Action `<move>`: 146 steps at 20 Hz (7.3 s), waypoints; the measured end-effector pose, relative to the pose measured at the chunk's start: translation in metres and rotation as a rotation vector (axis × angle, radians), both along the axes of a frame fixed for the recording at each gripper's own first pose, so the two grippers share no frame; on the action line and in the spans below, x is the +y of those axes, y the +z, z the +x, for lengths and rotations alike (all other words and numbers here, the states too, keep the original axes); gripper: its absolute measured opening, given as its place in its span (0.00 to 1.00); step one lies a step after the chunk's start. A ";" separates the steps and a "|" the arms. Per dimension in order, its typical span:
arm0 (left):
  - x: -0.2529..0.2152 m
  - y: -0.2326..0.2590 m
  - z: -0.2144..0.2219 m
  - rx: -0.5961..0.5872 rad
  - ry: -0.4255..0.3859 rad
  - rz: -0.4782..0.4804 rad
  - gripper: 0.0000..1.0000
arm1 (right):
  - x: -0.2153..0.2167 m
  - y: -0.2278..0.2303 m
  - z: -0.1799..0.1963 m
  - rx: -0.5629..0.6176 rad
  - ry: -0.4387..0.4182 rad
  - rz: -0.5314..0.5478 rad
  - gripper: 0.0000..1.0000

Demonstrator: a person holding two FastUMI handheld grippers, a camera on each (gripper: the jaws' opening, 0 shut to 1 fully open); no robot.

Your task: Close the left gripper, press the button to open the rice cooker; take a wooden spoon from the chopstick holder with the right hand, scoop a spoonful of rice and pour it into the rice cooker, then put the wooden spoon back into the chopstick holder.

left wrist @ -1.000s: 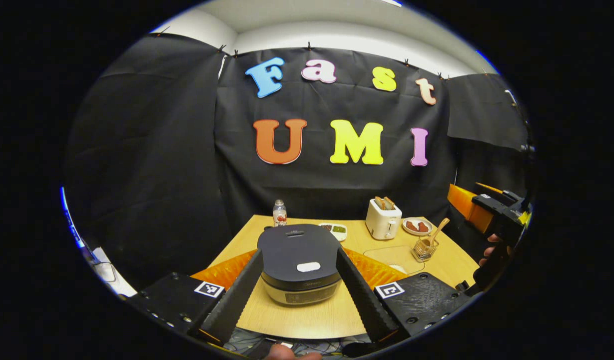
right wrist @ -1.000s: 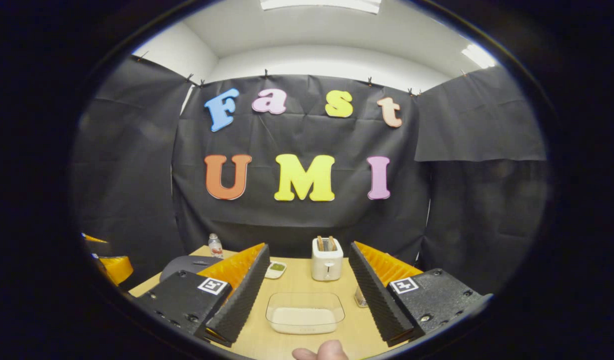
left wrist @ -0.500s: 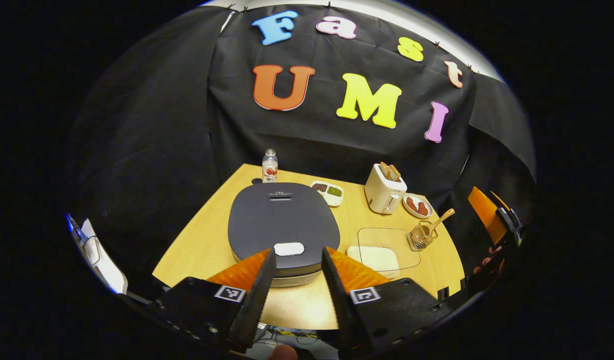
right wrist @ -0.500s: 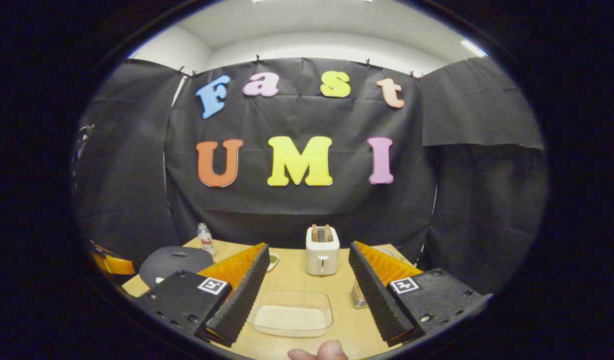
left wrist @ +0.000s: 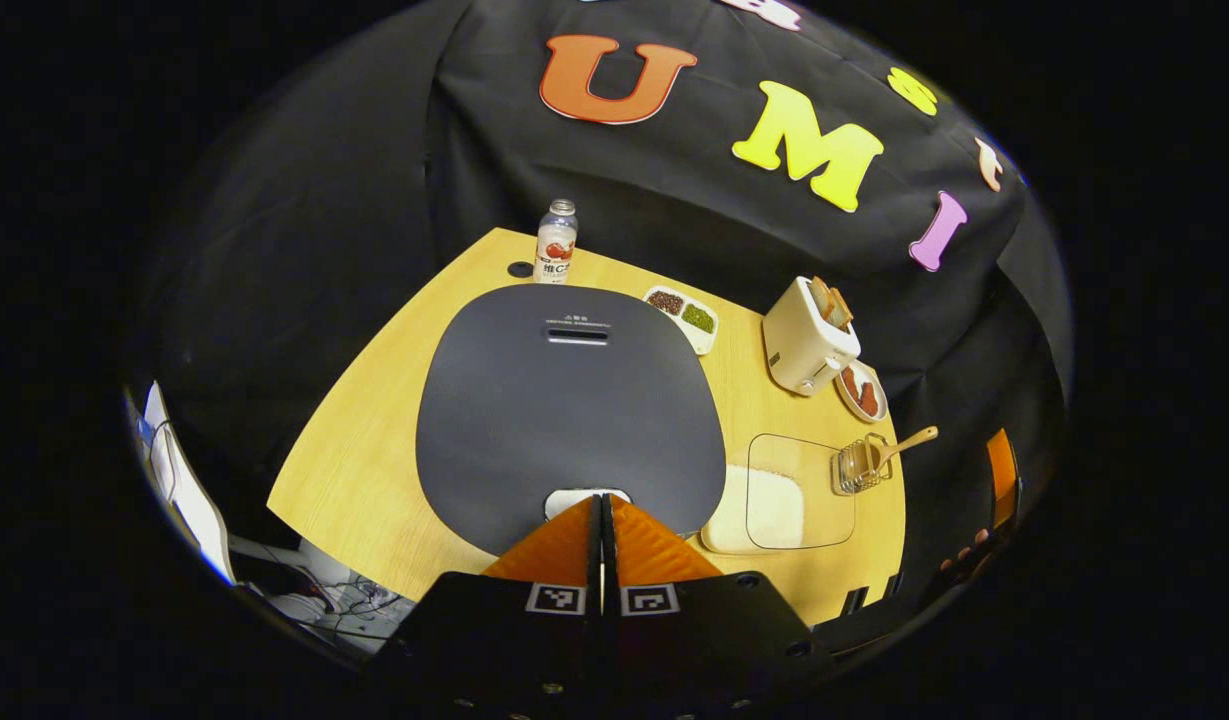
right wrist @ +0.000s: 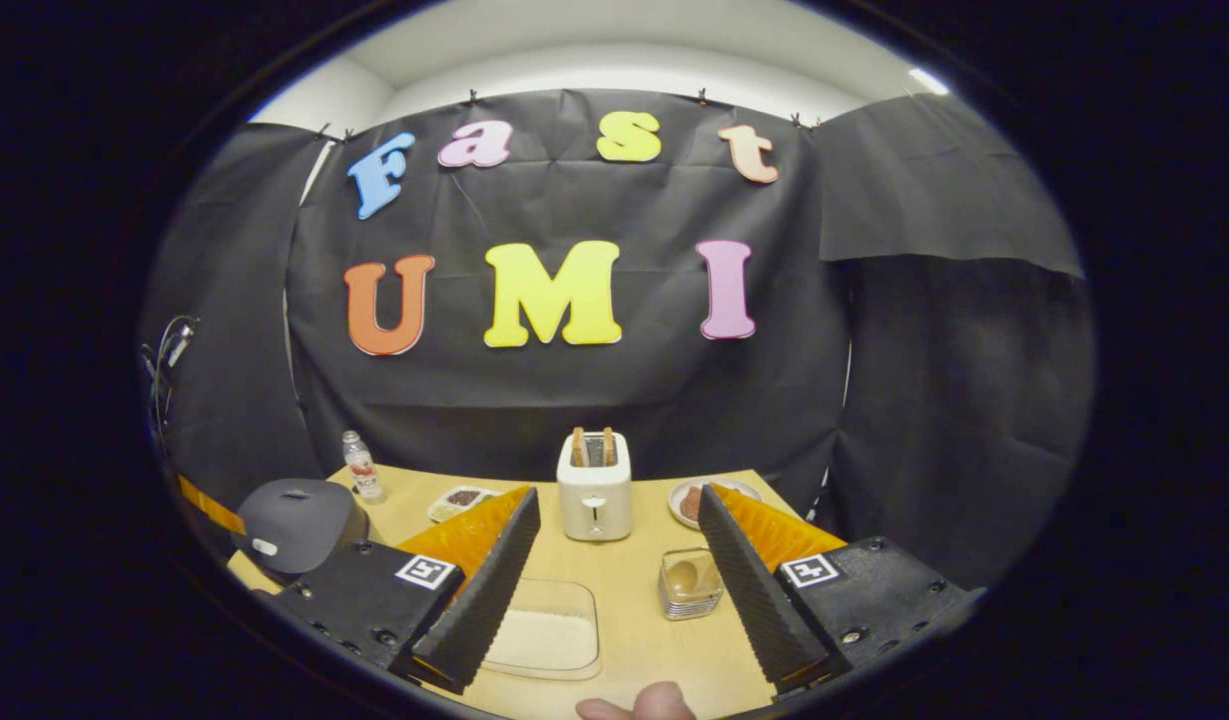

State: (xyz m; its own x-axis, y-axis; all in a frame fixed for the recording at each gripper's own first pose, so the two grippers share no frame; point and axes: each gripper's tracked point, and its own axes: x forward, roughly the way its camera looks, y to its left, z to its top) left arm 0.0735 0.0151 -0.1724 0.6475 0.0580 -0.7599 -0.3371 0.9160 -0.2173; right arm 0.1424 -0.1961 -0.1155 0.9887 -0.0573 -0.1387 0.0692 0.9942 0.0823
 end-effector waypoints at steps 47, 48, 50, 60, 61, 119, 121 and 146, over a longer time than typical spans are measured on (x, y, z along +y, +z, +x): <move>-0.018 0.180 0.021 -0.668 0.040 0.500 0.95 | -0.083 -0.051 0.046 0.139 -0.024 0.094 1.00; -0.021 0.181 0.024 -0.670 0.038 0.514 0.95 | -0.090 -0.064 0.057 0.162 -0.029 0.102 1.00; -0.030 0.180 0.033 -0.676 0.038 0.517 0.94 | -0.102 -0.087 0.075 0.205 -0.033 0.122 1.00; -0.060 0.156 0.088 -0.604 0.043 0.476 0.95 | -0.129 -0.190 0.155 0.397 -0.007 0.224 0.99; -0.062 0.152 0.089 -0.590 0.039 0.476 0.95 | -0.130 -0.196 0.161 0.405 -0.005 0.244 0.96; 0.037 0.140 -0.121 -0.497 0.210 0.437 0.95 | 0.196 -0.205 0.072 0.492 0.345 0.300 0.10; 0.033 0.140 -0.119 -0.499 0.205 0.433 0.95 | 0.195 -0.207 0.066 0.556 0.346 0.486 0.10; 0.014 0.160 -0.105 -0.613 0.127 0.450 0.95 | 0.147 -0.050 0.054 0.403 0.352 0.963 0.10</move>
